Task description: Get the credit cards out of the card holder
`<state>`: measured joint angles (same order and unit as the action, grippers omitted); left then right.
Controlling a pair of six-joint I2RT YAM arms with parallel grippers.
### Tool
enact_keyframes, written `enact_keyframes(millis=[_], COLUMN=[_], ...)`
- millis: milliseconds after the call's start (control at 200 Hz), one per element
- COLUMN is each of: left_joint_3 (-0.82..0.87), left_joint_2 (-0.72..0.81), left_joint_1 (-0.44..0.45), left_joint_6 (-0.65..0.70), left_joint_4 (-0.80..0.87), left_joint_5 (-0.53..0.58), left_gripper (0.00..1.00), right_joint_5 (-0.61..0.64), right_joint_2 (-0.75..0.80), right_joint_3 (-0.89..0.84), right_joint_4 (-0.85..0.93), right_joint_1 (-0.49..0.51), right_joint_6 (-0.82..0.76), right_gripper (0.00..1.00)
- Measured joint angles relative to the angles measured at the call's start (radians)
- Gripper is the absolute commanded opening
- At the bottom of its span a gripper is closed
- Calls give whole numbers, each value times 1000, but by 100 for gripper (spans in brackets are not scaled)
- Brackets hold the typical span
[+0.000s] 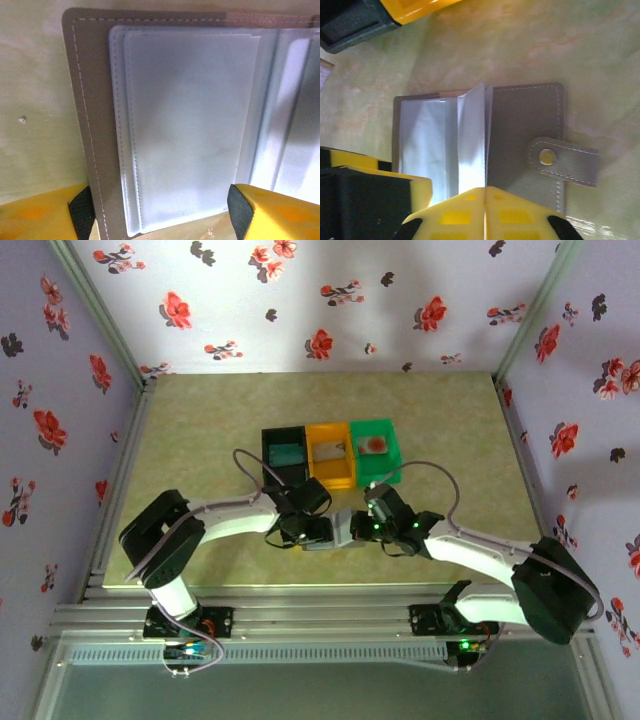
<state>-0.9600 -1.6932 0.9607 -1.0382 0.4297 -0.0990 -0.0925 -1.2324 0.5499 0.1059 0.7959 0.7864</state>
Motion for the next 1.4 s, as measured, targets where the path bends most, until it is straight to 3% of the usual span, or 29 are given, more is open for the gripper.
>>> enact_keyframes(millis=[300, 695, 1400], left_joint_3=[92, 146, 116], left_joint_2=[72, 176, 185], left_joint_1=[-29, -69, -69], left_joint_6=[-26, -33, -33], left_joint_4=[-97, -48, -8], left_joint_5=[-35, -35, -35], left_gripper=[74, 74, 74], right_joint_5=[-23, -36, -34], right_joint_2=[-92, -114, -116], right_joint_3=[34, 58, 67], right_joint_4=[-39, -72, -80], right_joint_1=[57, 90, 97], right_joint_6=[11, 29, 29], right_gripper=[19, 37, 40])
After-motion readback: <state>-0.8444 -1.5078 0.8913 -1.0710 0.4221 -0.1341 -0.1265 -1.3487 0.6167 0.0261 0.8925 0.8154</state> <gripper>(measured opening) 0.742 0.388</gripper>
